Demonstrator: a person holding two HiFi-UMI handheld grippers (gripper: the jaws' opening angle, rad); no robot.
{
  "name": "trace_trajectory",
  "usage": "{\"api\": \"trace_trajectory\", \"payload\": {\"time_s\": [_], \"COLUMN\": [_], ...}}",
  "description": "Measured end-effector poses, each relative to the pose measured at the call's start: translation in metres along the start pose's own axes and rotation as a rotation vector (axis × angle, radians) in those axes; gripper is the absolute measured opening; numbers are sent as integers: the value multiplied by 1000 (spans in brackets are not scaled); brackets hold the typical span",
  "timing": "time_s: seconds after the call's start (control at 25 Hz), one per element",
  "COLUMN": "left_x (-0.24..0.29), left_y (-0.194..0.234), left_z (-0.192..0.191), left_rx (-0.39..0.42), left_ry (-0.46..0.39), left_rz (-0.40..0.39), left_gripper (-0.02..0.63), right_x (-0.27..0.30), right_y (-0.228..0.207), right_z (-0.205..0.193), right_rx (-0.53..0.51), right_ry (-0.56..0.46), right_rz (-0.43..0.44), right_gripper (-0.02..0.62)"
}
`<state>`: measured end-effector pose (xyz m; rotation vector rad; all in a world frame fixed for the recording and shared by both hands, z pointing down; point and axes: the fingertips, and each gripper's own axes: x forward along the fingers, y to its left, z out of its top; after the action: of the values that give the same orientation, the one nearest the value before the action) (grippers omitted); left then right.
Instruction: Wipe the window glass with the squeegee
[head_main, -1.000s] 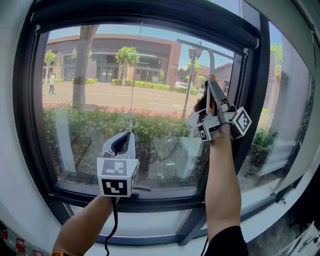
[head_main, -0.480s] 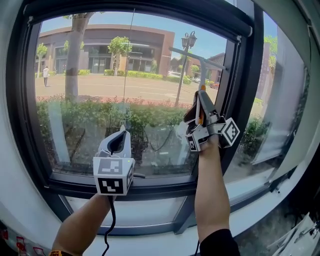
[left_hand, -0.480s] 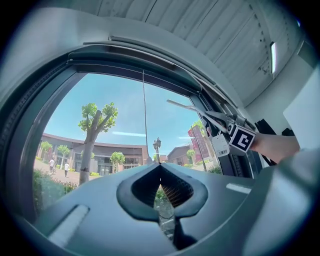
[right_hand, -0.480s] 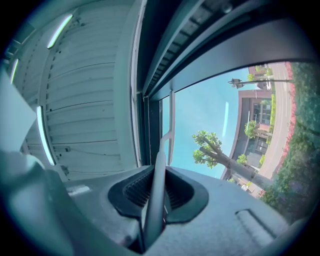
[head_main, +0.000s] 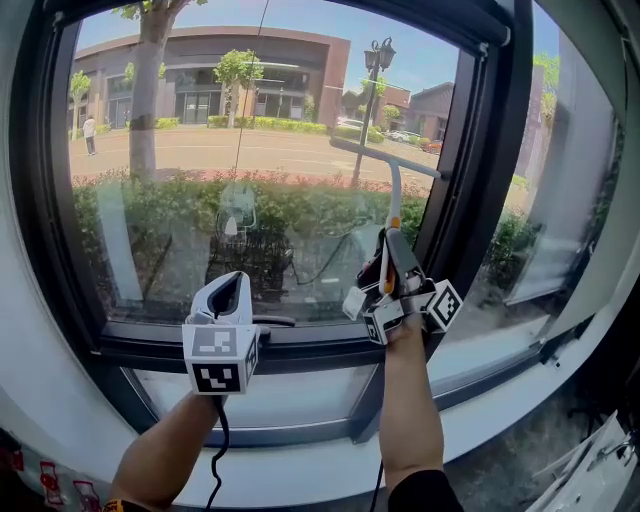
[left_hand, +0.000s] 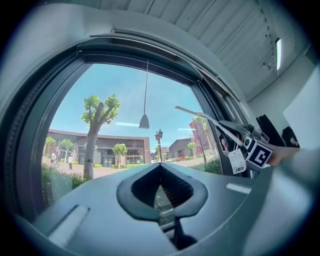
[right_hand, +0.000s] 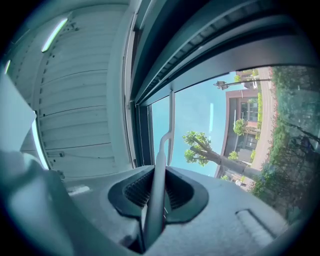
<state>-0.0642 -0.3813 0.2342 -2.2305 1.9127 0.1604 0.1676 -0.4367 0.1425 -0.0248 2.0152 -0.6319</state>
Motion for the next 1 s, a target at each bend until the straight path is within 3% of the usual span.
{"api": "trace_trajectory", "payload": {"time_s": [0.48,0.72,0.88,1.0], "left_x": [-16,-25,-28,-36], "left_y": [-1,7,35,68], "left_z": [-54,-46,-42,-34], "left_rx": [-18,-20,18,21], "left_ry": [92,89,75,61], "left_rz": [-5,5,57,103], "left_gripper": [18,17,18,18], "right_x": [-74,-73,-54,-24], "right_y": [-31,-12,22,51], "right_z": [-32,-30,-54,-93], "right_rx": [35,-14,-76,-100], "right_ry": [-21,-33,-20,5], "right_rz": [-67,-76,-5,79], "right_gripper": [44,46,46,44]}}
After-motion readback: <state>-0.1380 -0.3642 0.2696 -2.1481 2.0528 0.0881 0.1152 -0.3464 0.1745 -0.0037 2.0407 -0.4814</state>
